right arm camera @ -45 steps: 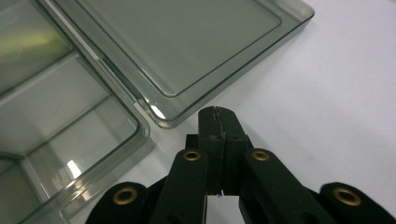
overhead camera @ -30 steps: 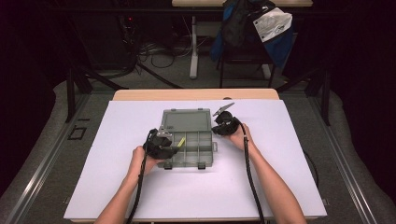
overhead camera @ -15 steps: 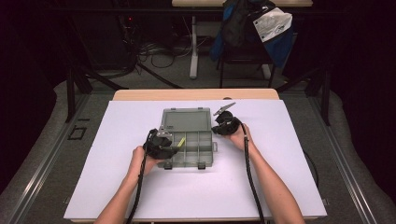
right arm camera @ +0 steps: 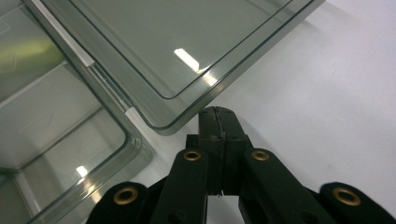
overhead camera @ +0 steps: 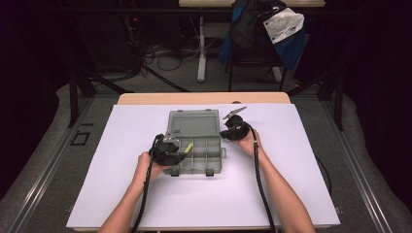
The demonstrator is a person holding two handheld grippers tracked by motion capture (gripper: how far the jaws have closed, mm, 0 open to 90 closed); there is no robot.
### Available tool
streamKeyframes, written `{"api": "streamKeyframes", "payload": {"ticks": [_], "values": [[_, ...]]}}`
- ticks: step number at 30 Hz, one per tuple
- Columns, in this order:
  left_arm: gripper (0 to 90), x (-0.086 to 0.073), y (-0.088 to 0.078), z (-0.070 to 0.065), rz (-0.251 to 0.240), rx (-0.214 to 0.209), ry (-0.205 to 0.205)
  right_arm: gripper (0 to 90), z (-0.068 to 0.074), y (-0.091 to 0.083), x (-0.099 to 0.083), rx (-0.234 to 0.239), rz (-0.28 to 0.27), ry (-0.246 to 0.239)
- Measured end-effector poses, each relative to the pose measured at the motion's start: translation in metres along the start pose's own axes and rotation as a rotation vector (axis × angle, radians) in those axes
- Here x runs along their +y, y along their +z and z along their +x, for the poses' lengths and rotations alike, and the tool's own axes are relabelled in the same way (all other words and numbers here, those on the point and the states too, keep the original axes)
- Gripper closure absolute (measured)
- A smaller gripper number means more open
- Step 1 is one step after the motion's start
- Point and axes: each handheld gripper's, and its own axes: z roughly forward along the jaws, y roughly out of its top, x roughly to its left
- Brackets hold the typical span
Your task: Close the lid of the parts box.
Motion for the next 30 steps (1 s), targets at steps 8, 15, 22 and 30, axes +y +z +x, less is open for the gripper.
{"api": "streamKeyframes", "payload": {"ticks": [8, 15, 22, 30], "values": [[55.3, -0.0001, 0.0002, -0.0004, -0.003, 0.000, -0.003, 90.0, 0.0006, 0.0025, 0.0004, -0.014, -0.021, 0.029], [55.3, -0.0001, 0.0001, -0.0002, -0.001, 0.001, 0.000, 90.0, 0.0010, 0.0057, 0.0009, -0.030, -0.054, 0.033], [55.3, -0.0001, 0.0001, -0.0003, -0.001, 0.002, 0.000, 90.0, 0.0012, 0.0055, 0.0015, -0.037, -0.089, 0.048], [55.2, -0.0002, 0.0002, -0.0006, -0.003, 0.002, -0.004, 90.0, 0.0025, 0.0033, 0.0027, -0.046, -0.107, 0.036]]}}
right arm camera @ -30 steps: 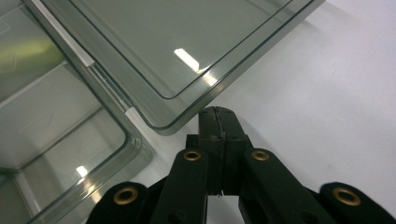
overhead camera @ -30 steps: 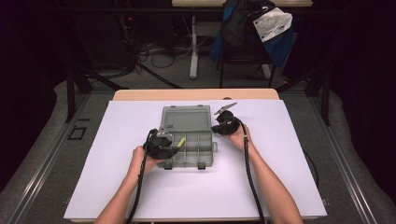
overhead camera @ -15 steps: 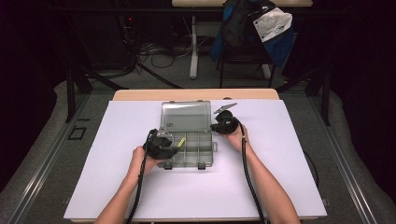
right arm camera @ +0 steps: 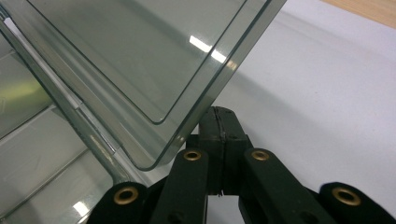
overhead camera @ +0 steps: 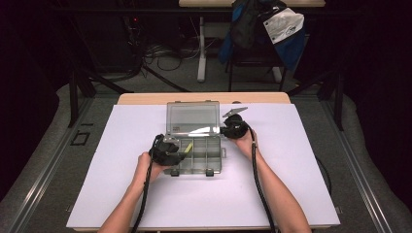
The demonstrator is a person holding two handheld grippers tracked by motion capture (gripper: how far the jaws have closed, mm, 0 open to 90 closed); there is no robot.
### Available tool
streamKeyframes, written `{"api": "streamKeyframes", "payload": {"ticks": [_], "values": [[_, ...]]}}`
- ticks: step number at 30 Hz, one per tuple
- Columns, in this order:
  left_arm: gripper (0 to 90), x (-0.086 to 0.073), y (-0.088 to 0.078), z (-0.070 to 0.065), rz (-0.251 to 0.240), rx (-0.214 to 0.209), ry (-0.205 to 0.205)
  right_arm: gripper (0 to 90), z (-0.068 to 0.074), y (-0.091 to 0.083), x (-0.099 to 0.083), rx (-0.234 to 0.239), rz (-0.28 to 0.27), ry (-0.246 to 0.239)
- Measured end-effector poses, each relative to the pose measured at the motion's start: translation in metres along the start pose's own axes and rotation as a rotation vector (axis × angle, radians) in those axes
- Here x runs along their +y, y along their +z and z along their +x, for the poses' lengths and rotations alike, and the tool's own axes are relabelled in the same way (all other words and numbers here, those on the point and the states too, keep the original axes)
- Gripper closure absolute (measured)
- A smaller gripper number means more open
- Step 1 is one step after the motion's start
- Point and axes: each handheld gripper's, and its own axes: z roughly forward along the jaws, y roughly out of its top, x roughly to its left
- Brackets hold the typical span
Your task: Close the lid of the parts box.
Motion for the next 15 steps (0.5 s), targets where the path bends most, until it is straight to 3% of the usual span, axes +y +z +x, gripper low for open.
{"api": "streamKeyframes", "payload": {"ticks": [15], "values": [[55.1, 0.0001, 0.0001, -0.0004, 0.000, 0.003, 0.000, 90.0, 0.0010, -0.0061, 0.0039, -0.013, -0.056, -0.029]]}}
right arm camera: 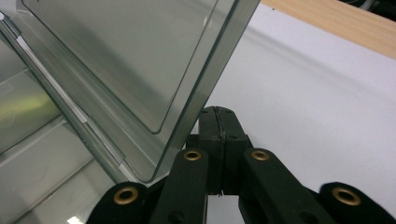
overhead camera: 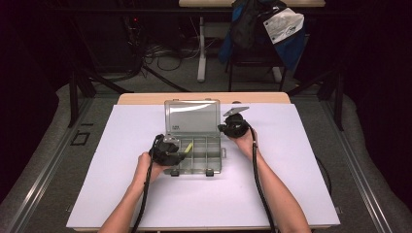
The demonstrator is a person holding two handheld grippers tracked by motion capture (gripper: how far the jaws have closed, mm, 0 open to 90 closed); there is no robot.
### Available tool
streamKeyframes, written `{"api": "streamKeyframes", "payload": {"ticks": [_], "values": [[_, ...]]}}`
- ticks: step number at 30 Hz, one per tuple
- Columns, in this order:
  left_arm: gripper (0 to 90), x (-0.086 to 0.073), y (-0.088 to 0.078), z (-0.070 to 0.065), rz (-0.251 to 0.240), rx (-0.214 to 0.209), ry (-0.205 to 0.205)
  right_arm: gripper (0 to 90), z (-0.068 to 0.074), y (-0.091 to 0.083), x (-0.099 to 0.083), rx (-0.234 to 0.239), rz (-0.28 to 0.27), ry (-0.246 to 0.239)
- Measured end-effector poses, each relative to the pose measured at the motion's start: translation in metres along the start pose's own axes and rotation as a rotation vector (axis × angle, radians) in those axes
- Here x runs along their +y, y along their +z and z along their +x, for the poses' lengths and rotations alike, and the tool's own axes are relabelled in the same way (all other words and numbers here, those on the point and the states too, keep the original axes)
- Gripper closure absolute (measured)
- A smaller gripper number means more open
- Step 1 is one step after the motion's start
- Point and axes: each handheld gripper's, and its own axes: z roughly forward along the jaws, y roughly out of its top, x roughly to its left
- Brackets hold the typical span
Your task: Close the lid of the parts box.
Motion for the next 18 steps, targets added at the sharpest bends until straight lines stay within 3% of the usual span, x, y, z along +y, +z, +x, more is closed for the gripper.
{"api": "streamKeyframes", "payload": {"ticks": [18], "values": [[54.4, 0.0003, 0.0001, -0.0009, 0.004, 0.009, 0.000, 90.0, 0.0008, -0.0043, 0.0014, 0.008, -0.047, -0.016]]}}
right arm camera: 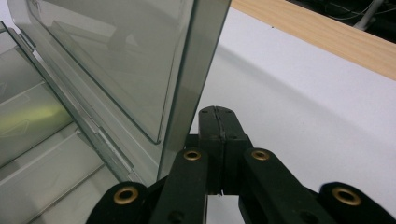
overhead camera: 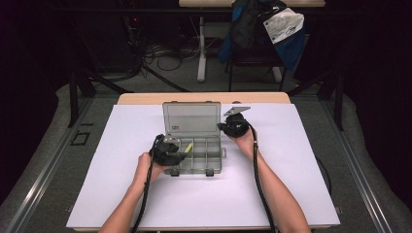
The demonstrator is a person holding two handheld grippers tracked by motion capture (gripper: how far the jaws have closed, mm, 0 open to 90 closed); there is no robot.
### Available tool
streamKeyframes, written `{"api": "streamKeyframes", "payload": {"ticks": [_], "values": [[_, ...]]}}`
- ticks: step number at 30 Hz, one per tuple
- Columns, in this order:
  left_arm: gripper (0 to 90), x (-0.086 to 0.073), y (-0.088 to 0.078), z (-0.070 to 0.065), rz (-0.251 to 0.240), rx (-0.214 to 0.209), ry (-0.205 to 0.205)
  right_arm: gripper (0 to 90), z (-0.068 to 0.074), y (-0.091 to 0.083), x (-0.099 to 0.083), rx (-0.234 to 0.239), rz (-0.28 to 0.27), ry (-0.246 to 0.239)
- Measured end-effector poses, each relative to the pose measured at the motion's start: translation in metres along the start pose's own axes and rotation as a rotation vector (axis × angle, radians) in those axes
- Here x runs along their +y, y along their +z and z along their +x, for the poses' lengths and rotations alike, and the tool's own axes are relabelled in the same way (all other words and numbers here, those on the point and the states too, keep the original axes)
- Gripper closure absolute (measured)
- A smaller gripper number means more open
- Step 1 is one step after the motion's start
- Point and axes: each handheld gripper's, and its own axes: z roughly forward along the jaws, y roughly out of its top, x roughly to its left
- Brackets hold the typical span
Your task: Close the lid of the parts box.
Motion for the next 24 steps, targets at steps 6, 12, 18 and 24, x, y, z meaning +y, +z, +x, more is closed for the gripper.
{"api": "streamKeyframes", "payload": {"ticks": [6, 12, 18, 24], "values": [[53.9, -0.0002, 0.0001, 0.0004, -0.002, -0.003, -0.005, 90.0, 0.0006, -0.0024, 0.0015, 0.002, -0.017, -0.007], [53.6, -0.0002, 0.0001, 0.0005, -0.002, -0.005, -0.006, 90.0, 0.0011, -0.0033, 0.0018, 0.005, -0.022, -0.012], [52.6, -0.0003, 0.0005, 0.0008, -0.004, -0.006, -0.010, 90.0, 0.0000, -0.0035, 0.0016, 0.004, -0.026, -0.014], [50.8, -0.0003, 0.0009, 0.0009, -0.004, -0.005, -0.009, 90.0, 0.0005, -0.0042, 0.0010, 0.005, -0.045, -0.020]]}}
